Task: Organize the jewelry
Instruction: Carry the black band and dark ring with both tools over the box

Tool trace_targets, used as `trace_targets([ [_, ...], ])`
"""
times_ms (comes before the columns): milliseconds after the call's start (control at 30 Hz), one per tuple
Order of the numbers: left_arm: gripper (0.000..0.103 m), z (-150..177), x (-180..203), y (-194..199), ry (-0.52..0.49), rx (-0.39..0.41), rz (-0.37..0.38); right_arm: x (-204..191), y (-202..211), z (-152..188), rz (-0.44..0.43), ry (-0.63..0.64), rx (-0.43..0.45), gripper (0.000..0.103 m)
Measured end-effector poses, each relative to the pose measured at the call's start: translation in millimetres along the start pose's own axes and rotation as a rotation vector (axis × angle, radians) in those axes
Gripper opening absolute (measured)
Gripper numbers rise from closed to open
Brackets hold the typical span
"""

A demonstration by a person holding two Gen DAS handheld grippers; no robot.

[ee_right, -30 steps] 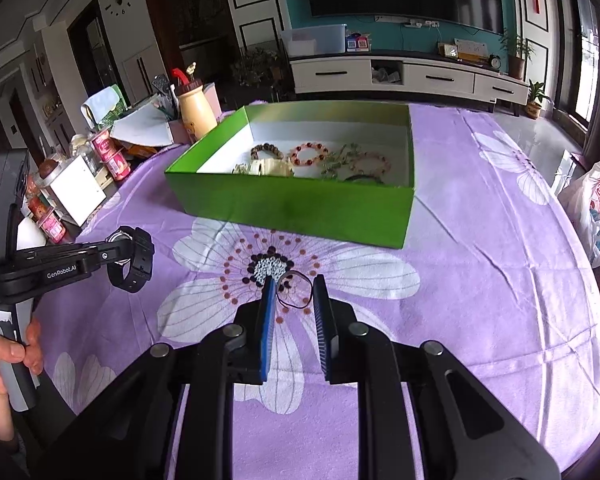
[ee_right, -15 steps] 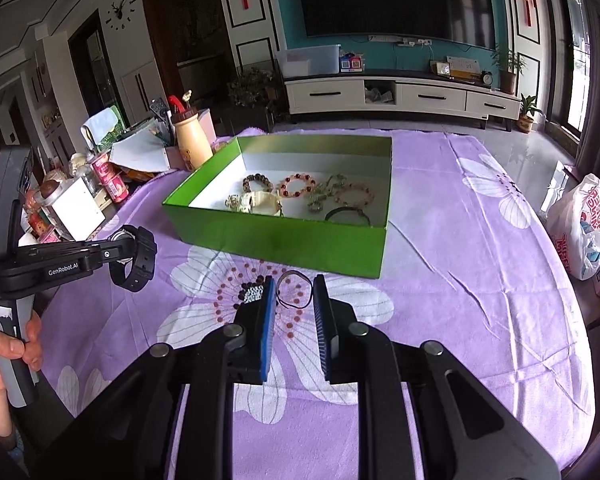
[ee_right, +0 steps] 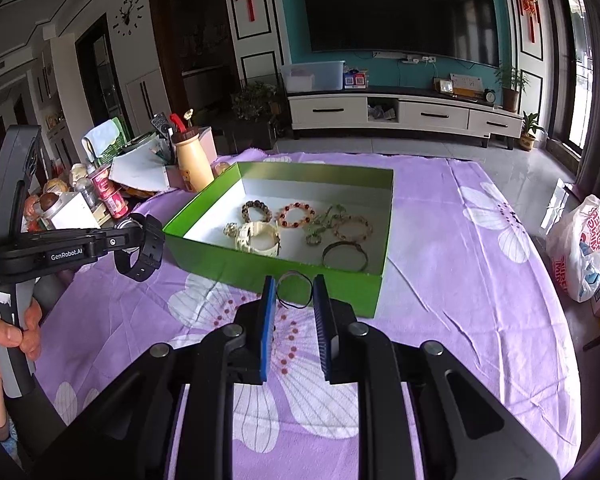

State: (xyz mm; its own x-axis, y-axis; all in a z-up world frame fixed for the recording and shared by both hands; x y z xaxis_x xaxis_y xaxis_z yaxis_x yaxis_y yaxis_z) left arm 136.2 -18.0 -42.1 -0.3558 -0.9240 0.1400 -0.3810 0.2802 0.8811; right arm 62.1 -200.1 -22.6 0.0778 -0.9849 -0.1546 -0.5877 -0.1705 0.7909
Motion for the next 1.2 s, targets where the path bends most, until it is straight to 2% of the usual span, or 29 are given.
trace_targets([
  [333, 0.007, -25.4, 4.7, -6.7, 0.002, -0.010, 0.012, 7.5, -6.0, -27.3, 0.006, 0.005, 0.012, 0.019],
  [633, 0.007, -63.4, 5.8, -15.4, 0.012, -0.029, 0.010, 14.1, -14.2, -63.4, -0.009, 0.005, 0.016, 0.019],
  [800, 0.008, -81.8, 4.2, -28.9, 0.046, -0.060, 0.041, 20.6, -35.5, -78.3, -0.086, -0.045, -0.045, 0.019],
  [967, 0.008, -94.5, 6.3, -47.1, 0.040, -0.091, 0.016, 25.6, -51.5, -84.7, -0.127, -0.075, -0.083, 0.019],
  [1200, 0.008, -86.6, 6.8, -73.6, 0.028, -0.142, 0.000, 36.3, -72.7, -70.5, -0.124, -0.094, -0.134, 0.019],
])
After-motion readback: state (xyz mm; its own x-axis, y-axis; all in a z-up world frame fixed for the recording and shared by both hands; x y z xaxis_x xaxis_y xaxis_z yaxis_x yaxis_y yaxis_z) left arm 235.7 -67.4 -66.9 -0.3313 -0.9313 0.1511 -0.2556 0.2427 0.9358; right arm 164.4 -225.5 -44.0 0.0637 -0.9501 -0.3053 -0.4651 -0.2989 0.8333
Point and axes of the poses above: each gripper's, at about its wrist camera, not at the fingertips, and y roughly against the way its jaws point, x to its right, z to its underside, the point moved 8 cm from there along -y, roughly the way its jaws point, and after that the axes turned 15 degrees about -x, right-handed, at the moved point
